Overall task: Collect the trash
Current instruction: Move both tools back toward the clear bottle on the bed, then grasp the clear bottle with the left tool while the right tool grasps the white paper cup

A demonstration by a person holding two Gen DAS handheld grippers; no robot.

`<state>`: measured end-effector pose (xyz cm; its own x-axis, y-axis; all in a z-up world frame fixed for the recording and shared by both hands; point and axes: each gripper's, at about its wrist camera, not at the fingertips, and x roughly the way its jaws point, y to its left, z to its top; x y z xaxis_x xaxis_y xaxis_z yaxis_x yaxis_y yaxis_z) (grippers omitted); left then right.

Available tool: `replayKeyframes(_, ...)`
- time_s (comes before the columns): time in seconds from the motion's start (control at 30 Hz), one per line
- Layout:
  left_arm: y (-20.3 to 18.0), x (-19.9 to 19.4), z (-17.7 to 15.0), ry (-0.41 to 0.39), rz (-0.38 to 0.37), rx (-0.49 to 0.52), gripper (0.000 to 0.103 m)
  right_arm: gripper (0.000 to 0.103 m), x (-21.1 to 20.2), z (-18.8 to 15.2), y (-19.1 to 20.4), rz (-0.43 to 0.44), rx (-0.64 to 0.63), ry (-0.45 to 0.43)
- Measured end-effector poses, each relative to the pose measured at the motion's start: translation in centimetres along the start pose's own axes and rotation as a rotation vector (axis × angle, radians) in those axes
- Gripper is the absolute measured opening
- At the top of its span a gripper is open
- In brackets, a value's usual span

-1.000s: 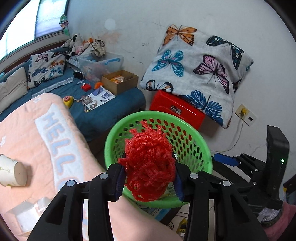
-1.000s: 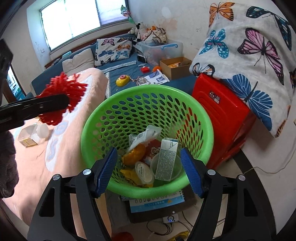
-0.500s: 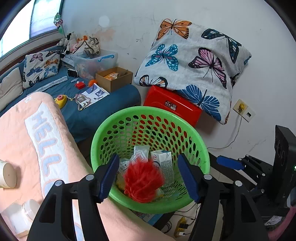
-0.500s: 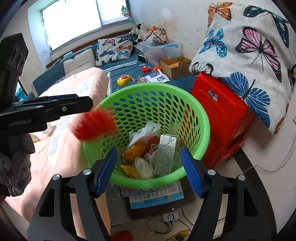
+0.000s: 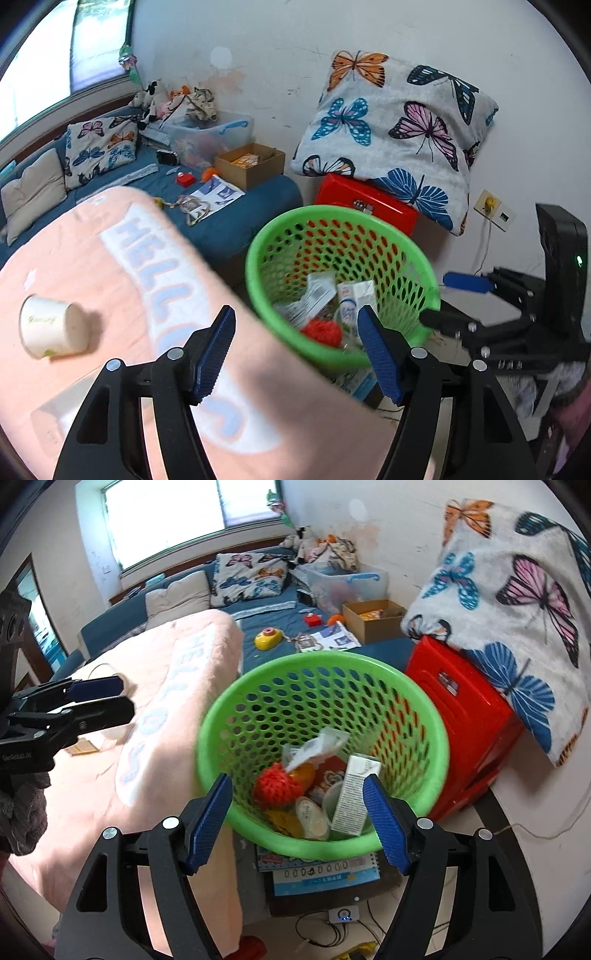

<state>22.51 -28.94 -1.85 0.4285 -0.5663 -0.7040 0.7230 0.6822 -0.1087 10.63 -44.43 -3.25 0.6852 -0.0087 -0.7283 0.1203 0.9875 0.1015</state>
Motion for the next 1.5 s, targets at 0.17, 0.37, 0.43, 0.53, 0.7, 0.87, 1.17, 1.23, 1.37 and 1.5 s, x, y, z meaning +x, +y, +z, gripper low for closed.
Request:
replayKeyframes(0.17,3.3,-2.3,-1.9,0.014,0.057,0.022,0.066,0.075,0.5,0.8,2.5,0.037,-0.052,0.007)
replayKeyframes(0.37,7.2,-4.2,-3.9,0.066,0.098,0.085,0.068,0.077,1.3,2.1,5.8,0.087,-0.122,0.021)
replayKeyframes(0.43,8.6,-4.5,-4.6,0.095,0.117,0.114,0.069,0.077,1.6,2.5,6.8,0.100,-0.144,0.028)
replayKeyframes(0.53,10.6,-4.8,-5.3,0.129,0.117,0.152,0.069,0.078,2.0,3.1,8.3,0.120,-0.172,0.038)
replayKeyframes(0.7,13.3,-4.6,-6.0,0.179,0.093,0.215,0.073,0.079,3.0,4.4,10.5,0.151,-0.209,0.061)
replayKeyframes(0.87,15.4,-3.8,-6.2,0.224,0.034,0.264,0.073,0.080,4.2,5.4,12.3,0.161,-0.262,0.083)
replayKeyframes(1.17,16.6,-2.0,-6.4,0.291,-0.051,0.357,0.074,0.080,6.4,7.3,14.8,0.193,-0.319,0.116)
replayKeyframes(1.23,16.9,-1.8,-6.3,0.297,-0.064,0.369,0.074,0.080,6.9,7.6,15.3,0.201,-0.331,0.123)
replayKeyframes(1.37,17.1,-1.0,-6.4,0.320,-0.083,0.390,0.076,0.080,7.8,8.1,16.2,0.209,-0.357,0.135)
replayKeyframes(1.5,17.1,-0.3,-6.8,0.332,-0.105,0.399,0.076,0.080,8.7,8.5,17.0,0.222,-0.375,0.146)
